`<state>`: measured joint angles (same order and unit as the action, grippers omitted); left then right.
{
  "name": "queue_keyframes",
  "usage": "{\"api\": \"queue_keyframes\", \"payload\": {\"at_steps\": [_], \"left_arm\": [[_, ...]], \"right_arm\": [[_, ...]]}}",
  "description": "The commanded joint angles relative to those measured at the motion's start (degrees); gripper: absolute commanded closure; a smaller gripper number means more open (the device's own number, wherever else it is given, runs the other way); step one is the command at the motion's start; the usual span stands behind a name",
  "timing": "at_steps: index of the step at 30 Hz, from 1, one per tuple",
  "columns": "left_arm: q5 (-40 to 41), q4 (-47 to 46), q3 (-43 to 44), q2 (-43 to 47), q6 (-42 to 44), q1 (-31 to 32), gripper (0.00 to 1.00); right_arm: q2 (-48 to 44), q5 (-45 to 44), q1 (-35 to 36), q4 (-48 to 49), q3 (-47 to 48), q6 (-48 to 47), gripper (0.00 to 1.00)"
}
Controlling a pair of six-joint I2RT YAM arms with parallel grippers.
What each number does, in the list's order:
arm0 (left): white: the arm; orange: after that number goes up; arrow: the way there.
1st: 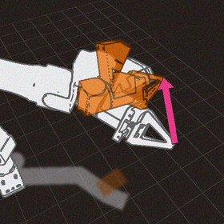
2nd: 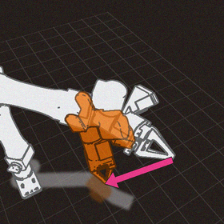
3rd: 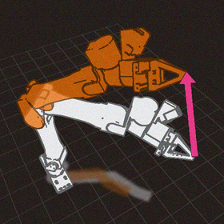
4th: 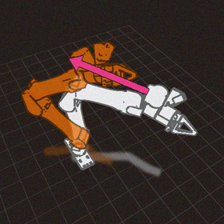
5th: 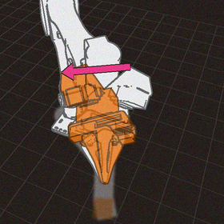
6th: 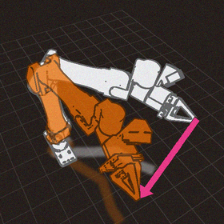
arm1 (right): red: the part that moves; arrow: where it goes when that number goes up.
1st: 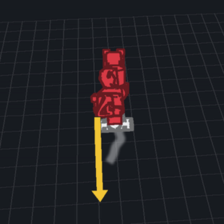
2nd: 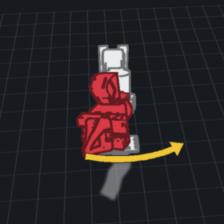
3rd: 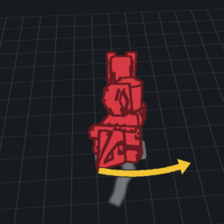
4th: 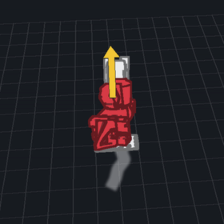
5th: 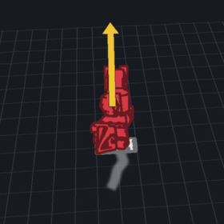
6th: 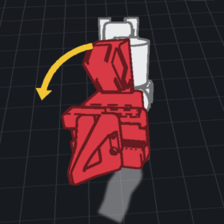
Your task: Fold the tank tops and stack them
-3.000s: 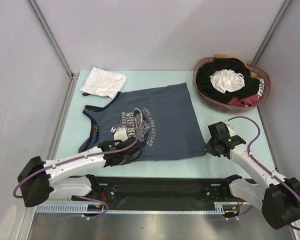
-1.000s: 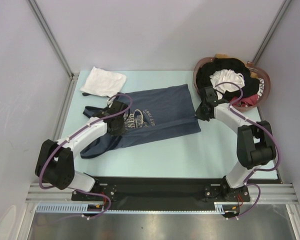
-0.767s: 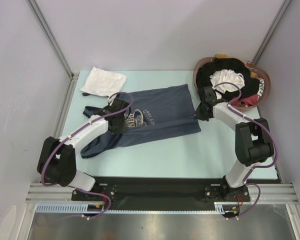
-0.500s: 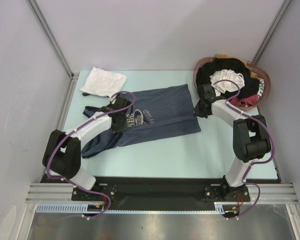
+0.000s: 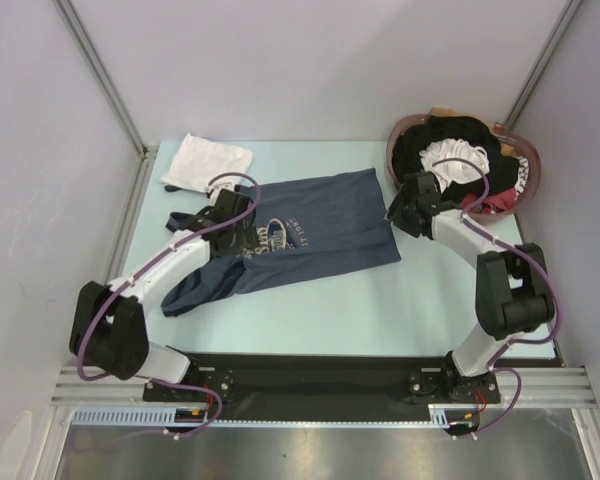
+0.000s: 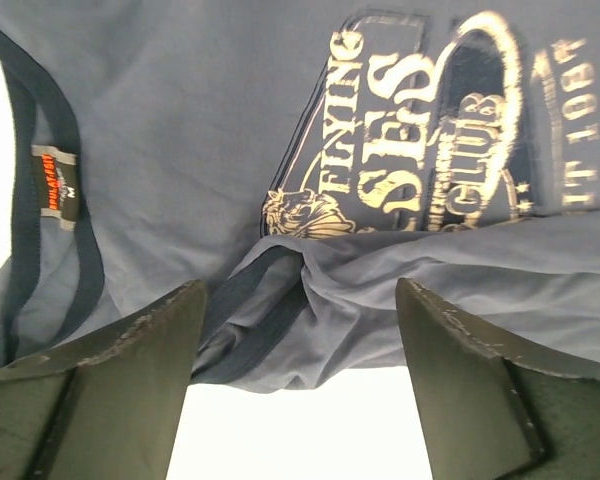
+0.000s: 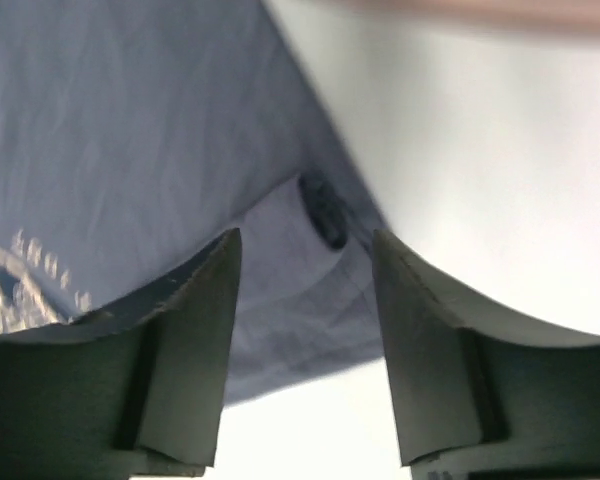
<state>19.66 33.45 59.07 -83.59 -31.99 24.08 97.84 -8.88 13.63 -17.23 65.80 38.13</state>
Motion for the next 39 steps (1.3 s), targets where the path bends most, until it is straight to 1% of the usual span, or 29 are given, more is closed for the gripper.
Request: {"api": "queue_keyframes", "payload": {"at_steps": [1,2,3,5,8,9,10,12,14,18,20,23,24,26,27,31,32,33,39], "left_arm": [[1.09,-1.72,-2.54,5.89,0.52,-0.34,0.19],[0.21,-1.81,-3.16,7.20,0.70,-0.34,0.21],[-1.19,-1.99,-3.87,7.65,0.87,-0.26,0.22],[-1.99,-2.34,-5.45,8.61,1.40,0.00,0.25],[-2.08,-3.83,-6.77,8.54,2.45,0.09,0.27],[-2.26,-4.09,-6.69,8.36,2.72,0.09,0.27],[-2.34,-4.27,-6.51,8.10,2.72,0.09,0.27],[-2.61,-4.71,-6.07,7.22,2.72,0.09,0.28],[-3.40,-4.97,-5.54,6.60,2.81,0.09,0.29],[-3.58,-5.15,-5.80,6.77,2.63,0.09,0.30],[-3.31,-5.24,-6.07,6.86,2.63,0.09,0.30],[-3.22,-5.06,-6.07,6.78,2.81,0.09,0.30],[-3.22,-5.15,-6.07,6.78,2.81,0.09,0.31],[-3.14,-5.41,-6.16,6.60,2.72,0.09,0.31],[-3.05,-5.50,-6.07,6.51,2.72,0.09,0.31],[-2.79,-5.59,-6.07,5.90,2.90,0.09,0.32],[-2.61,-5.33,-5.98,5.90,2.90,0.09,0.32],[-2.26,-5.33,-6.07,5.81,2.98,0.09,0.32],[-1.82,-5.85,-5.46,5.20,3.25,0.09,0.32]], "right_arm": [[-7.47,7.73,0.17,8.61,-6.36,-5.86,0.43],[-8.10,8.35,0.17,9.66,-7.60,-6.31,0.45],[-8.45,10.53,0.26,9.85,-8.66,-6.57,0.49],[-9.33,11.25,0.43,10.02,-11.46,-7.01,0.54],[-9.34,11.52,0.43,12.83,-14.64,-7.89,0.54],[-9.08,12.91,0.43,13.45,-14.73,-8.24,0.53],[-8.64,13.36,0.43,13.72,-14.56,-8.42,0.47],[-7.06,14.16,0.78,13.89,-13.34,-7.99,0.40],[-5.39,13.81,1.05,13.37,-12.37,-7.63,0.40],[-3.89,12.23,1.75,14.06,-11.75,-6.14,0.44],[-3.19,11.87,1.58,14.42,-11.31,-5.26,0.44],[-1.43,11.87,1.58,14.51,-9.91,-4.64,0.37],[-1.08,11.96,1.58,14.86,-9.73,-4.38,0.38],[0.15,11.96,1.75,15.48,-8.94,-4.03,0.44],[0.59,11.87,1.75,15.48,-8.50,-4.03,0.53],[2.09,11.35,1.75,15.21,-6.83,-3.85,0.74],[2.18,11.17,1.58,15.39,-6.48,-3.85,0.83],[2.26,11.17,1.40,15.39,-6.30,-3.68,1.00],[2.35,11.17,0.96,15.39,-3.49,-3.33,1.00]]}}
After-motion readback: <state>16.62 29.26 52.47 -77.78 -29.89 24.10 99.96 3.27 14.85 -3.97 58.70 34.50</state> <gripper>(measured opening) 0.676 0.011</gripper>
